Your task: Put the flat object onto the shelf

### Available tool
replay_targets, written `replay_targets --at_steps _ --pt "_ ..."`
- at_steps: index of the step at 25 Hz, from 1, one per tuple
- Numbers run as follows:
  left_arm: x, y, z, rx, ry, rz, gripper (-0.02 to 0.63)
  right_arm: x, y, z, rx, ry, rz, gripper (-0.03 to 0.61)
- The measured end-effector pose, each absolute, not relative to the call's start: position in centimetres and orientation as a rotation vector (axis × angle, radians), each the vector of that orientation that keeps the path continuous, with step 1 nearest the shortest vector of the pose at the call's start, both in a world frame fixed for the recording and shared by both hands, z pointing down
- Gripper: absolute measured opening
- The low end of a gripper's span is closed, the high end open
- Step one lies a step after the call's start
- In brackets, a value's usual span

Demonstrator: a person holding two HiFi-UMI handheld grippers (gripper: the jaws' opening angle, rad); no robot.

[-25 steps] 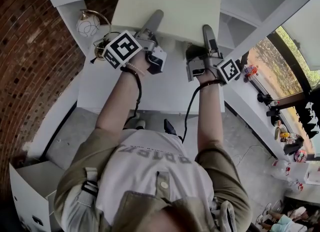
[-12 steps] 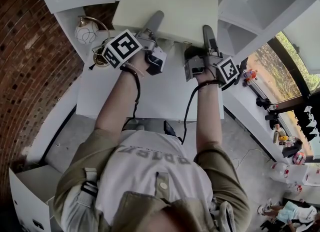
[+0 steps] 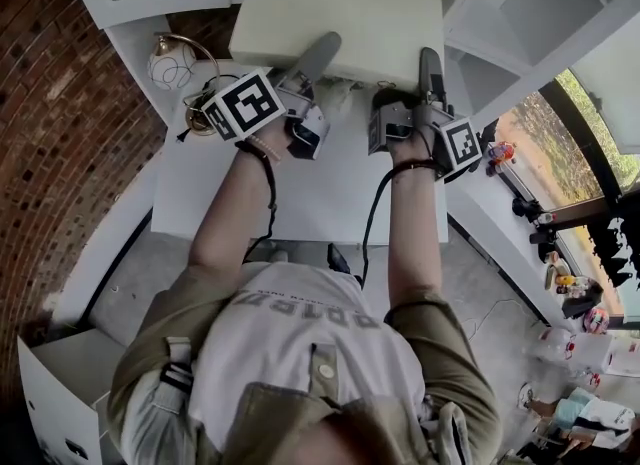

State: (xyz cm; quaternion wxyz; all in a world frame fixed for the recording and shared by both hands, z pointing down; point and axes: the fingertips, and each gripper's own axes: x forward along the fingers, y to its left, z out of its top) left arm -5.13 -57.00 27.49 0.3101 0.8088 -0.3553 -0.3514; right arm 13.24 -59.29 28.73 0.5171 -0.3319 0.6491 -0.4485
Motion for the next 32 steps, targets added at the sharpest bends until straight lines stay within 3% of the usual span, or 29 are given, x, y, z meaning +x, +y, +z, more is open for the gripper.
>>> replay_targets --at_steps 12,18,32 --pt "-2.9 -54.6 31.1 2.163 -0.892 -0.861 0.423 13.7 -59.7 28.8 -0.833 1.507 -1.046 0.308" --pt "-3.2 -55.6 29.8 2.141 -0.921 -0.909 0.387 13.1 -60.4 27.6 -0.771 1.615 -1.048 0.334" --pt "-3.8 -58.1 26.8 2.147 -0.96 -1.005 0.388 10.3 -58.6 25.4 -0.595 1.962 -0.966 0.416"
